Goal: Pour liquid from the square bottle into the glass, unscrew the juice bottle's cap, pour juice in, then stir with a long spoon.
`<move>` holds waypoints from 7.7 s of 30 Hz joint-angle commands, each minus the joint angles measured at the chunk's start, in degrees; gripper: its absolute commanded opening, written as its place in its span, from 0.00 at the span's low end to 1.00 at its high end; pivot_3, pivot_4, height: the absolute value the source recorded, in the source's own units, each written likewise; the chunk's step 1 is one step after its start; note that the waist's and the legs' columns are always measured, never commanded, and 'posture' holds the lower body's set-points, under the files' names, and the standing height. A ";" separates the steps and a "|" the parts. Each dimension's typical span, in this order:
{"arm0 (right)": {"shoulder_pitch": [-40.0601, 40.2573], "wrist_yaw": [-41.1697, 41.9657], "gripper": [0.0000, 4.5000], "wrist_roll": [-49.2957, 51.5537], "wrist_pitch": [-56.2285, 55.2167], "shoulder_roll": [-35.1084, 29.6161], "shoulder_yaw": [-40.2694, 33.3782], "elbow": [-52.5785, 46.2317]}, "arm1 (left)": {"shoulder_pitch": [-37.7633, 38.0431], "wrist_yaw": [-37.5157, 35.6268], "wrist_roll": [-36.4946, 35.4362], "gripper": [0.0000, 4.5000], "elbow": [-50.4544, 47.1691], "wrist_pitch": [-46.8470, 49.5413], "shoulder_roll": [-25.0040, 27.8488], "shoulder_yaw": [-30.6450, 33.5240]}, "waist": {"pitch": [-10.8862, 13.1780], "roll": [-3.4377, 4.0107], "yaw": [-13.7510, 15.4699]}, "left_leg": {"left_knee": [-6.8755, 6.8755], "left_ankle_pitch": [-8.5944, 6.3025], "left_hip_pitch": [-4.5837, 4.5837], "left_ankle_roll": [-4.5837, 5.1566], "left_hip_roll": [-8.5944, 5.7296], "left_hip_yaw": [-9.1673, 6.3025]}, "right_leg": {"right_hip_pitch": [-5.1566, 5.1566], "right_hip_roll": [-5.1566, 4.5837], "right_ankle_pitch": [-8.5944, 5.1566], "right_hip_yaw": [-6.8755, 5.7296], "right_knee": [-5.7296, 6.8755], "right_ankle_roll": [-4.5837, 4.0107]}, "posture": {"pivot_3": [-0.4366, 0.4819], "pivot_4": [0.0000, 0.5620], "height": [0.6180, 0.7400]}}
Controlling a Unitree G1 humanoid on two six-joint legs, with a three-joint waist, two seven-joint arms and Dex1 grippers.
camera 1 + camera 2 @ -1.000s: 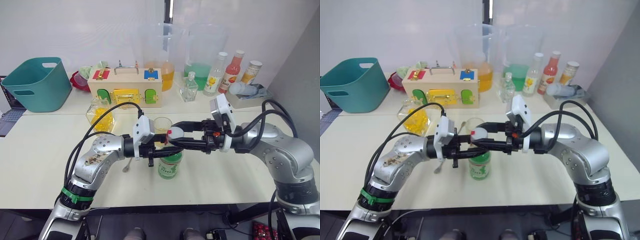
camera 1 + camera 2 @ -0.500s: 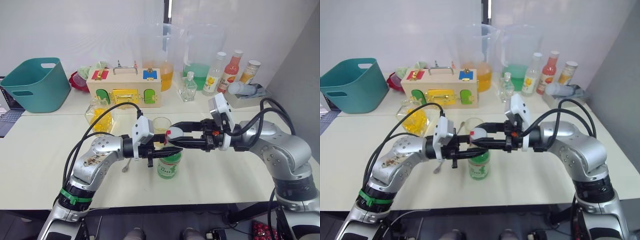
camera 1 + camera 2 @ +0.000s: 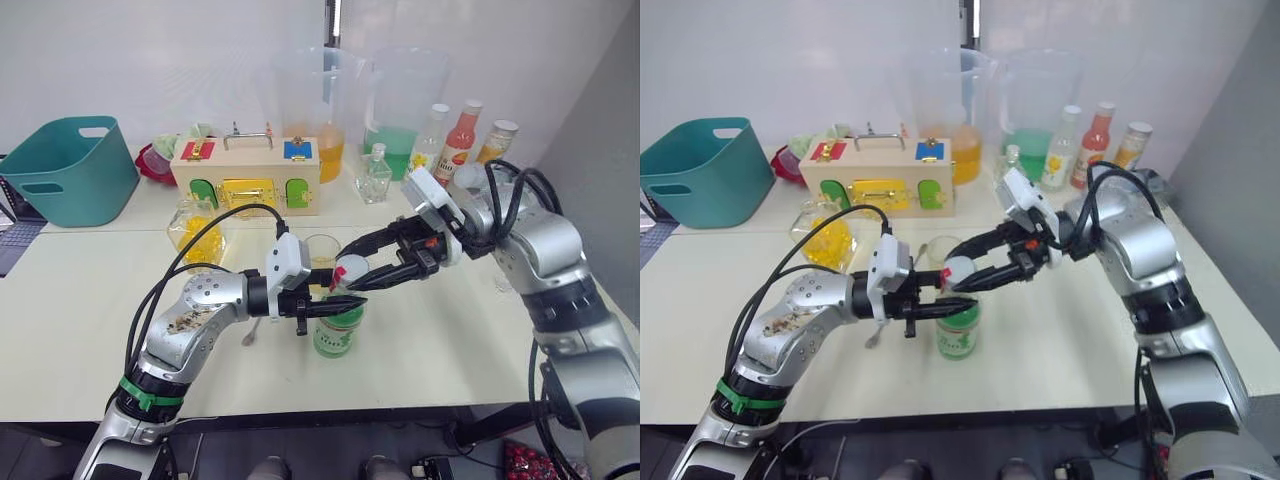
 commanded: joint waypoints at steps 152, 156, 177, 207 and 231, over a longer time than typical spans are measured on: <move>35.23 -37.82 0.99 15.66 22.13 -2.67 -30.84 -32.49 | -15.93 18.99 12.27 0.31 22.96 -5.74 8.00 8.05 | 0.06 -0.13 0.88 | -0.02 -0.02 -0.79 0.02 0.02 0.32 | -0.97 -0.02 0.09 0.22 0.20 -0.03 | 0.48 0.27 1.00; 37.63 -41.11 0.99 16.98 22.14 -2.78 -32.59 -35.01 | -20.16 18.17 16.48 0.31 31.88 -14.62 4.88 6.56 | 0.07 -0.15 0.47 | 0.01 -0.02 -0.82 0.03 0.01 0.34 | -0.99 -0.02 0.12 0.23 0.21 0.00 | 0.48 0.27 1.00; 45.00 -52.81 0.99 23.79 22.01 -2.95 -35.84 -42.71 | -31.85 37.58 46.68 0.31 66.07 -61.86 -1.41 -3.13 | 0.07 -0.19 0.17 | 0.19 -0.03 -0.89 0.05 -0.14 0.31 | -0.95 -0.12 0.19 0.22 0.24 0.13 | 0.48 0.27 1.00; 44.06 -53.59 0.99 23.74 22.23 -3.74 -34.14 -40.94 | -32.72 60.98 67.70 0.31 70.34 -69.33 2.48 -12.48 | 0.07 -0.19 0.14 | 0.25 -0.03 -0.91 0.06 -0.18 0.31 | -0.95 -0.14 0.21 0.22 0.31 0.17 | 0.48 0.27 1.00; 42.79 -53.64 0.99 23.18 21.55 -3.79 -32.60 -40.09 | -35.70 72.62 77.27 0.31 71.90 -70.16 4.32 -18.86 | 0.06 -0.20 0.16 | 0.43 -0.05 -1.01 0.10 -0.20 0.29 | -0.97 -0.15 0.22 0.20 0.71 0.18 | 0.48 0.27 1.00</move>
